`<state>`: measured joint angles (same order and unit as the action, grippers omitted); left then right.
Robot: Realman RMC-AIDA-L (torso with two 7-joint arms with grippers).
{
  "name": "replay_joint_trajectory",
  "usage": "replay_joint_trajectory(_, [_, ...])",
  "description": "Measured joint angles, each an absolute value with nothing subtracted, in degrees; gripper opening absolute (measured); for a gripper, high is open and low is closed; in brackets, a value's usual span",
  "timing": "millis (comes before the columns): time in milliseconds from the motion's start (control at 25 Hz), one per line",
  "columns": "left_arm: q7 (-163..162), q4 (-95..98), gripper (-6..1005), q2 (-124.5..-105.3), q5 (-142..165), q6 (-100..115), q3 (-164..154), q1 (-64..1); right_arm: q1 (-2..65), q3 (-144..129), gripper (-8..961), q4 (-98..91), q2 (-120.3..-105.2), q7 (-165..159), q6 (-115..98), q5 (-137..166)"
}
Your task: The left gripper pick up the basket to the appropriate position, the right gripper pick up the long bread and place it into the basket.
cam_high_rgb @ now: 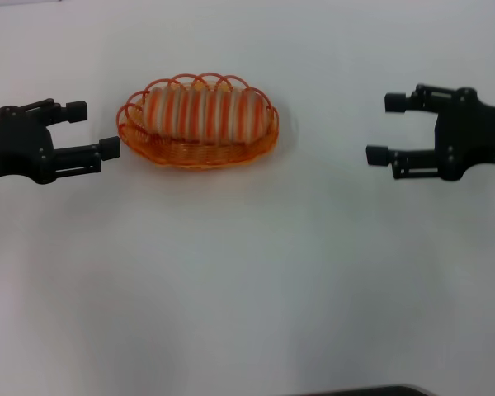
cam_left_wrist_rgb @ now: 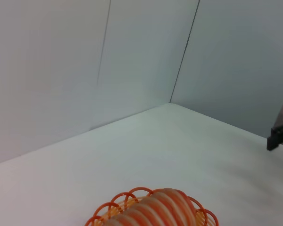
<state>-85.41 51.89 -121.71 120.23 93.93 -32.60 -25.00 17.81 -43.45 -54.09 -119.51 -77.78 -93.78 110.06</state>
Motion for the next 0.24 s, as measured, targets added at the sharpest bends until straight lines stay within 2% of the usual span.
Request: replay_joint_trajectory(240, [-85.85,51.73,846,-121.98,120.37,93.64,-32.96,-24.60,17.54,-42.96,885,-51.00,-119.47,-75.06,-93.83,112.01])
